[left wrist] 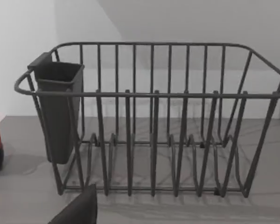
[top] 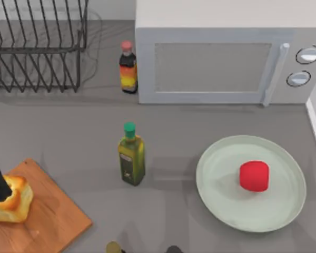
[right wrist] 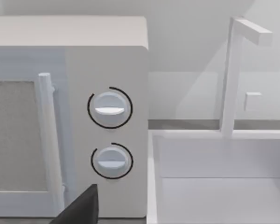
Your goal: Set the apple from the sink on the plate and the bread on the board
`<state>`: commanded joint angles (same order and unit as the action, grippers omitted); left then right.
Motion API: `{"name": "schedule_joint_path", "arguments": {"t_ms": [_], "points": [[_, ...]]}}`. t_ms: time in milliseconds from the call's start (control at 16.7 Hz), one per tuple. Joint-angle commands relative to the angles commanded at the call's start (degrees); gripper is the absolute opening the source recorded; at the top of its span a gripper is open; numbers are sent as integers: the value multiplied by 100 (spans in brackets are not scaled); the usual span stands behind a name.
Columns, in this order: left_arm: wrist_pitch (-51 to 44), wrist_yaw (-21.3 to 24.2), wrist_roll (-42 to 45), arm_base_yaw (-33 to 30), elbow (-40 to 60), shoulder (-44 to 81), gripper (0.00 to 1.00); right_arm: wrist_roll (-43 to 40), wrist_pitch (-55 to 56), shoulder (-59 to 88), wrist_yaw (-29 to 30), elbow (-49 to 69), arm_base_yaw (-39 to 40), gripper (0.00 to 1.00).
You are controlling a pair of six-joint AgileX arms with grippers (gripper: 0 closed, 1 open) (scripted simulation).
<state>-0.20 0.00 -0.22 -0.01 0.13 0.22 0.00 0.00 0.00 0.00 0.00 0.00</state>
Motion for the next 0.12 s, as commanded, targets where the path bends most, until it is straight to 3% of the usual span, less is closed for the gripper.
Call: {"name": "schedule_joint_path", "arguments": {"t_ms": [120], "points": [[20,0,22,1,-13,-22,100,0,0,0,0,0,0,100]]}}
